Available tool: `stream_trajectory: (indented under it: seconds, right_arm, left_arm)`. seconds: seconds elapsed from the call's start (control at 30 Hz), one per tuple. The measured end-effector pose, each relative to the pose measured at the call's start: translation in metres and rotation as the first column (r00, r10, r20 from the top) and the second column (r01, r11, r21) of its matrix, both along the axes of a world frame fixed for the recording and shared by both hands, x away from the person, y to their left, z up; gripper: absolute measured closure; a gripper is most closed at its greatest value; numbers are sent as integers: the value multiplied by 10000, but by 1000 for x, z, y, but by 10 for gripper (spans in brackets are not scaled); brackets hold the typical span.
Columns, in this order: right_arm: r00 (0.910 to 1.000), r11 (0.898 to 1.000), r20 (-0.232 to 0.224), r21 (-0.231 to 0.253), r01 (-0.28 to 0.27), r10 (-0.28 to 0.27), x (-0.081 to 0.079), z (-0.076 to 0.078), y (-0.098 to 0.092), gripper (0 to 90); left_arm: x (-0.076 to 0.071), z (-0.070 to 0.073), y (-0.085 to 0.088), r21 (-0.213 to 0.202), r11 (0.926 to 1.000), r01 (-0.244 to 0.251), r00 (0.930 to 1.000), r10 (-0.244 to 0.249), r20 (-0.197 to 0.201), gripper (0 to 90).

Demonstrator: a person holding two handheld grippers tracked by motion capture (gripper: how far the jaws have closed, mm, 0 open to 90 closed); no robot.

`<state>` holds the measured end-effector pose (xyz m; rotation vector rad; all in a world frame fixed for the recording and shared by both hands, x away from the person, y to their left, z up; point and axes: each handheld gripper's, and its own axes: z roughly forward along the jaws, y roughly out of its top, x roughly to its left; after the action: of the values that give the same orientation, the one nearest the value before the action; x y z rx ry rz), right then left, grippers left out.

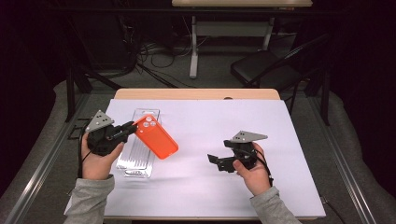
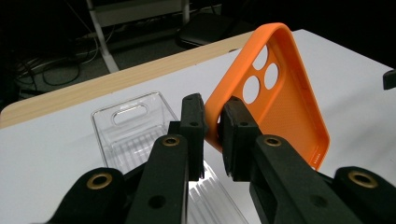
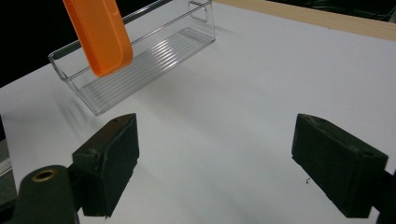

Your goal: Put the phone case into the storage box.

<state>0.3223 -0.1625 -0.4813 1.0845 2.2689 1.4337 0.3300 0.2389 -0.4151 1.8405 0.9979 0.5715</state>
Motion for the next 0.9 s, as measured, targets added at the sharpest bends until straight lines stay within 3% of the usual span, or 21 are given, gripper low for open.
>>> stream_trajectory:
  seconds: [0.4,0.73,0.9]
  right_arm:
    - [9999,9999,-21,3,156,-156,0,0,-2,148]
    - [9998,9997,-47,-89,214,-215,1,-1,-2,148]
    - [9998,9997,-52,-108,213,-214,2,-2,-2,148]
  left_arm:
    - [11,-11,5,-219,9991,-364,9993,362,-123,805]
    - [28,-10,-1,-452,9987,-222,9994,210,-286,806]
    - [40,-9,-2,-354,9991,-252,9986,236,-466,806]
